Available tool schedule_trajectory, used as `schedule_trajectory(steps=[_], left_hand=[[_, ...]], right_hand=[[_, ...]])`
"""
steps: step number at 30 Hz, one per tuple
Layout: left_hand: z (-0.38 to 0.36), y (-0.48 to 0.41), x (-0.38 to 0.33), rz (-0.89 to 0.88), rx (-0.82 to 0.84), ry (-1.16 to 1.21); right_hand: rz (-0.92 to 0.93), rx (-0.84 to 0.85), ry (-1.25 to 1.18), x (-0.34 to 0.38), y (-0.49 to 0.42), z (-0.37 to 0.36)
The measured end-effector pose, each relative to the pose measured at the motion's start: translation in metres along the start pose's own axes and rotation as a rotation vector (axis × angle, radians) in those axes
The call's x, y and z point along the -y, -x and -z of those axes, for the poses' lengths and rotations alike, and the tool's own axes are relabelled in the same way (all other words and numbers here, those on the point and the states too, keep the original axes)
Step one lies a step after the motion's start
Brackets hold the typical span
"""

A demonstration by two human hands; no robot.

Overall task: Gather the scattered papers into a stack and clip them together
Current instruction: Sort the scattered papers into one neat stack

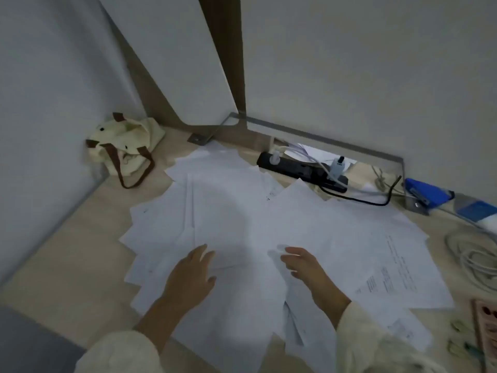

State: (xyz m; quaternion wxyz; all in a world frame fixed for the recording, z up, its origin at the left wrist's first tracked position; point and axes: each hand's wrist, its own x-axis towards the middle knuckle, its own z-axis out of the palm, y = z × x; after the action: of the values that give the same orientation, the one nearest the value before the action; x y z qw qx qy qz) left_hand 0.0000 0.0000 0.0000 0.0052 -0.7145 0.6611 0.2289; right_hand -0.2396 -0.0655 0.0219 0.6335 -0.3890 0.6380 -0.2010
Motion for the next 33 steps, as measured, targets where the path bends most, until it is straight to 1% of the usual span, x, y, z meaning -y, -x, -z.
schedule_trajectory(steps=[3,6,8,9,10,15,16,17,20,22,24,26,27,28,29,30,31,33], left_hand=[[-0.013,-0.011,0.009,0.018,0.01,-0.133],[-0.019,-0.022,0.013,0.056,0.047,-0.174],[-0.025,-0.028,0.019,0.025,-0.038,-0.199],[-0.027,-0.03,0.021,-0.013,-0.019,-0.237],[-0.035,-0.032,0.024,-0.058,-0.033,-0.282],[-0.048,-0.038,0.031,-0.156,-0.088,-0.317],[-0.049,-0.039,0.033,-0.171,-0.124,-0.294],[-0.048,-0.039,0.035,-0.18,-0.125,-0.27],[-0.043,-0.03,0.044,-0.187,-0.122,-0.126],[-0.039,-0.026,0.051,-0.154,-0.129,-0.025],[-0.033,-0.027,0.055,-0.167,-0.168,0.089],[-0.021,-0.031,0.052,-0.198,-0.232,0.301],[-0.012,-0.033,0.048,-0.172,-0.273,0.452],[-0.002,-0.034,0.044,-0.104,-0.307,0.596],[0.011,-0.035,0.04,-0.031,-0.315,0.718],[0.024,-0.036,0.036,0.028,-0.325,0.81],[0.037,-0.038,0.034,0.06,-0.335,0.876],[0.061,-0.039,0.034,0.065,-0.339,1.004]], right_hand=[[-0.031,-0.126,0.066,0.001,-0.022,-0.015],[-0.074,-0.202,0.073,-0.004,-0.042,-0.026],[-0.094,-0.229,0.077,-0.005,-0.051,-0.032],[-0.107,-0.237,0.091,-0.005,-0.053,-0.035],[-0.109,-0.245,0.106,-0.006,-0.056,-0.037],[-0.059,-0.217,0.115,-0.003,-0.05,-0.049],[-0.053,-0.208,0.091,-0.003,-0.05,-0.051],[-0.054,-0.185,0.038,0.0,-0.048,-0.053],[-0.058,-0.09,-0.169,0.009,-0.042,-0.055],[-0.059,-0.019,-0.299,0.014,-0.037,-0.05],[-0.071,0.062,-0.448,0.017,-0.031,-0.045],[-0.095,0.101,-0.559,0.017,-0.023,-0.041],[-0.092,0.103,-0.584,0.015,-0.021,-0.038],[-0.077,0.09,-0.589,0.013,-0.017,-0.036],[-0.052,0.056,-0.548,0.009,-0.016,-0.034],[-0.033,-0.001,-0.453,0.004,-0.015,-0.032],[-0.013,-0.063,-0.308,-0.002,-0.015,-0.032],[0.002,-0.181,0.055,-0.014,-0.017,-0.032]])
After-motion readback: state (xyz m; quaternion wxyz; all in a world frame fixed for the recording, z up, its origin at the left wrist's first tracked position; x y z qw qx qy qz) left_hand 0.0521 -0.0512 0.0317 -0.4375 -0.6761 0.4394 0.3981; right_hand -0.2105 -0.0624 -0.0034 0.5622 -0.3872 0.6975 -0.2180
